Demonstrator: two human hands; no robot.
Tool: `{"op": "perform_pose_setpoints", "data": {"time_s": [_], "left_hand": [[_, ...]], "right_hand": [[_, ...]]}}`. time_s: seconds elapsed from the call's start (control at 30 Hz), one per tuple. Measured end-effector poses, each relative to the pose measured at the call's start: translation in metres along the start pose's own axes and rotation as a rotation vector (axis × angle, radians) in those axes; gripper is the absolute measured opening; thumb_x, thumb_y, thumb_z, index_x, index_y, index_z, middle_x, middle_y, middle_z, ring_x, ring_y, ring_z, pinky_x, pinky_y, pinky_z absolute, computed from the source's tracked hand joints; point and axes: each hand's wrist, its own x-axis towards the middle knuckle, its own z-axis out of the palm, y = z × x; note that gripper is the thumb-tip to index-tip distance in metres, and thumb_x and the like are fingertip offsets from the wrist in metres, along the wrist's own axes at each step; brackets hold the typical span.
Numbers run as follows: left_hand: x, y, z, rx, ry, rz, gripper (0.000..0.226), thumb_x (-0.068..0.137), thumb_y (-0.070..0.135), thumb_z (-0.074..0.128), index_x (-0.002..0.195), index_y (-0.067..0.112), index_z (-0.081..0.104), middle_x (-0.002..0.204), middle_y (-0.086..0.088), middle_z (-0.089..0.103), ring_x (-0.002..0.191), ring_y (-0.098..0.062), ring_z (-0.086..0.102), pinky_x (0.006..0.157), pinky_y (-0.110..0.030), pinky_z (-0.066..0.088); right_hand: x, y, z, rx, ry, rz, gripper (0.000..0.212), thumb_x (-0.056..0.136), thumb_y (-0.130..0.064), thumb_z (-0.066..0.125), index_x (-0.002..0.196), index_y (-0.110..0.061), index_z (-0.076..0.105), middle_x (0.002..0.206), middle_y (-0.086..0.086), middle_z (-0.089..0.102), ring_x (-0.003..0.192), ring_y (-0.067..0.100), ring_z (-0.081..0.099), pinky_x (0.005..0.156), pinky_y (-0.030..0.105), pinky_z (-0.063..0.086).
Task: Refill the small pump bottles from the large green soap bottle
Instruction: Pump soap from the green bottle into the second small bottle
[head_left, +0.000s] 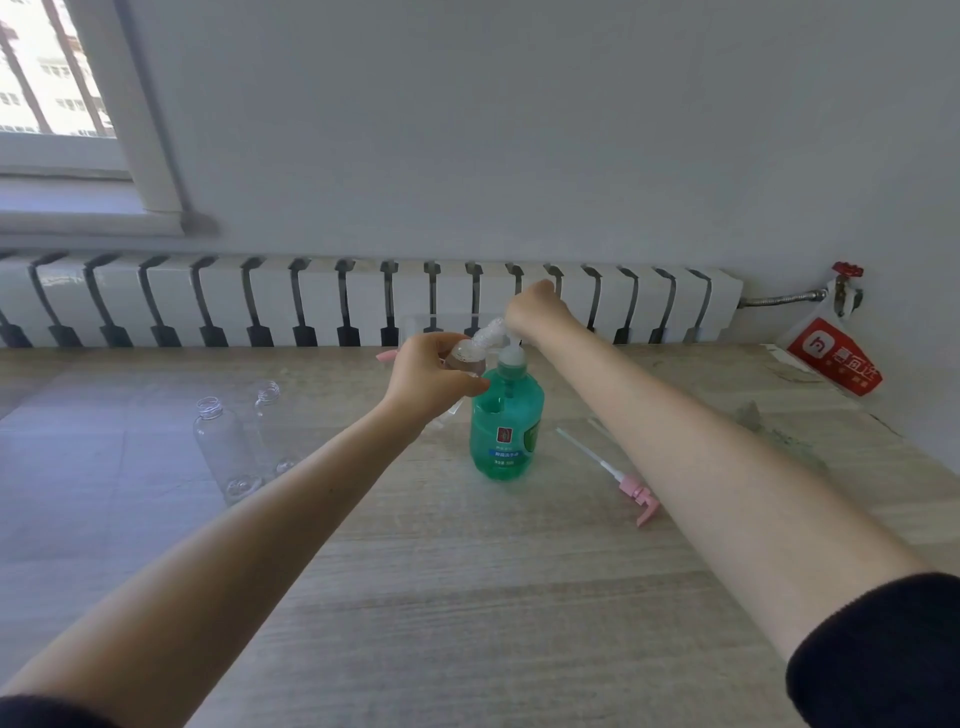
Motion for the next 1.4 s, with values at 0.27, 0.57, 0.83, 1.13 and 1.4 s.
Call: {"op": "perform_pose_setpoints", "data": {"time_s": [0.27,0.57,0.83,1.13,1.4], "left_hand": [[0.000,0.002,0.002,0.016,-0.004,0.011,0.038,0.073,0.000,0.076,0.108,0.009,0.065,0.089,0.003,0.065,0.087,-0.014,0.064,0.079,-0.027,0.049],[-0.002,-0.006,0.005,0.024,-0.001,-0.003,0.040,0.071,0.000,0.077,0.108,0.009,0.066,0.095,-0.002,0.067,0.092,-0.019,0.065,0.088,-0.035,0.053],[-0.003,-0.001,0.005,0.015,0.006,-0.008,0.039,0.072,0.000,0.076,0.109,0.008,0.065,0.091,0.002,0.064,0.088,-0.015,0.062,0.083,-0.030,0.050],[-0.004,-0.001,-0.001,-0.008,0.021,-0.020,0.037,0.073,-0.001,0.076,0.108,0.007,0.065,0.086,0.005,0.063,0.079,-0.007,0.060,0.075,-0.025,0.046],[-0.001,-0.003,0.002,0.004,0.007,-0.024,0.040,0.073,0.000,0.076,0.110,0.008,0.065,0.092,0.001,0.065,0.081,-0.009,0.061,0.075,-0.025,0.046]], "right_hand": [[-0.003,0.005,0.007,-0.006,0.022,-0.013,0.053,0.097,-0.013,0.043,0.145,-0.006,0.021,0.138,0.013,0.045,0.115,0.025,0.052,0.087,0.033,0.045],[-0.010,0.007,0.011,-0.040,0.017,-0.034,0.054,0.095,-0.019,0.046,0.143,-0.009,0.024,0.132,0.012,0.048,0.110,0.026,0.054,0.093,0.041,0.049],[-0.010,0.005,0.003,0.109,0.003,0.025,0.044,0.096,-0.016,0.044,0.137,-0.004,0.033,0.128,0.012,0.052,0.103,0.023,0.055,0.081,0.029,0.046],[-0.006,-0.001,-0.003,0.138,-0.032,0.022,0.045,0.097,-0.010,0.043,0.139,-0.001,0.029,0.135,0.012,0.048,0.114,0.023,0.052,0.073,0.026,0.037],[-0.003,0.002,0.003,0.091,0.003,0.009,0.051,0.098,-0.011,0.041,0.144,-0.003,0.020,0.137,0.014,0.045,0.115,0.024,0.051,0.080,0.029,0.040]]}}
